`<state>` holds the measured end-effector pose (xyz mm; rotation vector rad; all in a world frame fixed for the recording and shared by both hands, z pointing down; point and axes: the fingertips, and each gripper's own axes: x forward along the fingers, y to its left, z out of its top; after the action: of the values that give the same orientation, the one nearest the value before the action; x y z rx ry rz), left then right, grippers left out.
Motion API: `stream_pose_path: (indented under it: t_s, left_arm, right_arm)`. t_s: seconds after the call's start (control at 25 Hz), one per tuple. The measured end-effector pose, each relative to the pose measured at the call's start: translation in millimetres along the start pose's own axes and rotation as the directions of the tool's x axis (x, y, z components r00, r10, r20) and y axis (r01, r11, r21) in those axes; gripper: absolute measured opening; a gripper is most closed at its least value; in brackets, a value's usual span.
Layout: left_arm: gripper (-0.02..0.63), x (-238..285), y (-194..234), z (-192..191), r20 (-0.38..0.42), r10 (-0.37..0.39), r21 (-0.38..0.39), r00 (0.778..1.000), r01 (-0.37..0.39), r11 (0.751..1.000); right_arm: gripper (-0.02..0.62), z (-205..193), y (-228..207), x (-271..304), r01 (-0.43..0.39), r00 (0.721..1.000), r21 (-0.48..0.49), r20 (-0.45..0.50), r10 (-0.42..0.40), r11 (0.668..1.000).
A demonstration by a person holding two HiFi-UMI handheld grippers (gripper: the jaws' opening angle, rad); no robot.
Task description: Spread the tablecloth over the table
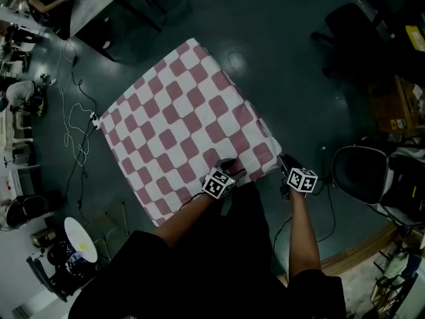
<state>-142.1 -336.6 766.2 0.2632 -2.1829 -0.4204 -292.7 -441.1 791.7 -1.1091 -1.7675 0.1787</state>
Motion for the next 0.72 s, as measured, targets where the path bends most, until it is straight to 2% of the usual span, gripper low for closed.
stream_pose_path:
  t_s: [0.08,0.2,0.32,0.36,0.4,0.48,0.52,0.6,0.72]
  left_arm:
    - [0.244,0,0,-4,0.019,0.008,-0.020,1.000,-0.008,1.000]
    - [0.249,-2,-12,-13,0.011,0.006,-0.021,1.000,-0.005,1.000]
    - [0.270,2,-32,-15,0.059,-0.002,-0.017,0.998,0.003,1.000]
    - [0.281,2,-36,-16,0.071,0.003,-0.004,0.997,-0.003,1.000]
    - [0.281,3,-37,-16,0.078,0.008,0.009,0.997,-0.009,1.000]
    - [0.281,1,-32,-17,0.084,0.011,0.013,0.996,-0.012,1.000]
    - [0.278,-3,-26,-17,0.090,0.019,0.004,0.996,-0.019,1.000]
    - [0.278,-18,-11,-18,0.111,0.066,-0.014,0.992,-0.065,0.998]
    - [0.278,-50,12,-20,0.177,0.125,-0.009,0.976,-0.126,0.992]
  right_arm:
    - [0.114,-3,0,2,-0.013,0.999,-0.040,-0.034,0.012,0.999]
    - [0.163,-4,-11,-1,0.076,0.995,-0.122,-0.061,-0.084,0.990]
    - [0.137,11,-6,-15,0.176,0.984,-0.218,0.020,-0.176,0.960]
    - [0.137,18,6,-20,0.187,0.982,-0.261,0.065,-0.176,0.947]
    - [0.135,24,23,-22,0.171,0.984,-0.294,0.106,-0.146,0.940]
    - [0.129,27,63,-17,0.071,0.990,-0.342,0.139,-0.024,0.937]
    - [0.130,23,84,-9,0.009,0.991,-0.369,0.125,0.040,0.930]
    - [0.125,13,120,8,-0.095,0.989,-0.439,0.063,0.136,0.894]
    - [0.121,7,156,25,-0.173,0.978,-0.515,0.012,0.209,0.840]
